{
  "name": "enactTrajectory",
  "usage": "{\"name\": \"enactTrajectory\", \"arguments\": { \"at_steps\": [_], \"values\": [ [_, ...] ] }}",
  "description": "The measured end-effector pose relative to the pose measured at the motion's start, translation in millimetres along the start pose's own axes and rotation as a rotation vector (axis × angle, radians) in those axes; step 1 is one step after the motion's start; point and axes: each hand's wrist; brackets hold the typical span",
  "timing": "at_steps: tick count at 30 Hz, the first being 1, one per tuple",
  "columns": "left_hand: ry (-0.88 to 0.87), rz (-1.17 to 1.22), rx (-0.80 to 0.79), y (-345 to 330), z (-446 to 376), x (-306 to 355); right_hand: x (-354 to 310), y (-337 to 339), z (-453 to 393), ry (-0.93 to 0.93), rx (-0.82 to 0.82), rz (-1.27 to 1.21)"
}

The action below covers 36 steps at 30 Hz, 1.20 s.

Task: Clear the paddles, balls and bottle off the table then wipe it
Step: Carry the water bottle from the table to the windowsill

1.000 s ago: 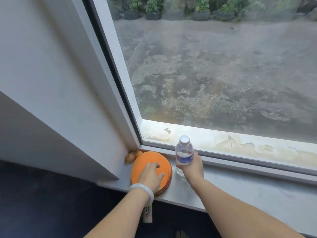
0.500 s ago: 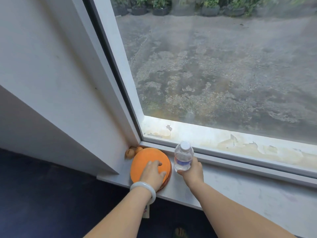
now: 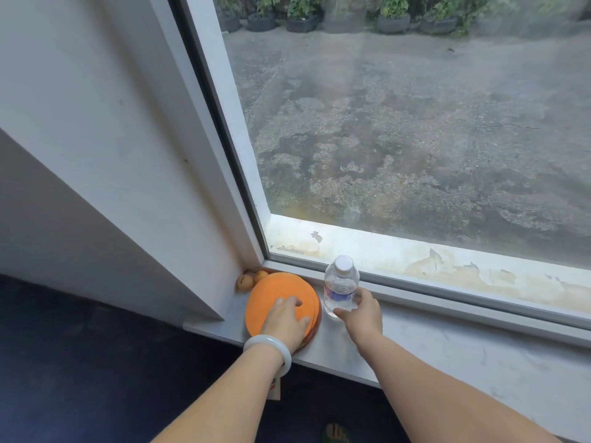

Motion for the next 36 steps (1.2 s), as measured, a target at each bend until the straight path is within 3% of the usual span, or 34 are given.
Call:
{"name": "enactTrajectory", "arguments": {
  "at_steps": [7,11,18,25,36],
  "values": [
    [-0.014,-0.022,0.0,3.2,2.0,2.6,0.3,1.4,13.7,-0.102,0.055,0.214],
    [-0.022,-0.02,0.007,5.4,4.7,0.4,-0.3,-3.0,25.3,-0.099,-0.112,0.378],
    [0.029,0.019,0.062,24.1,18.9,-18.2,-26.0,-21.5,54.6,0.247,-0.34,0.384],
    [0.195,0.08,0.215,56.1,53.4,-58.5,-68.9,-57.4,79.4,0.61,-0.51,0.566],
    [0.474,0.115,0.44,110.2,153.0,-159.2,-103.3,-117.0,165.2,0.879,-0.752,0.742]
  ]
}}
Point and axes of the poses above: each hand's wrist, its own z-axis away from the middle knuckle, its own y-axis out of the back of the hand, x = y × z, and after that the axes turned 7 degrees about x, right-handed
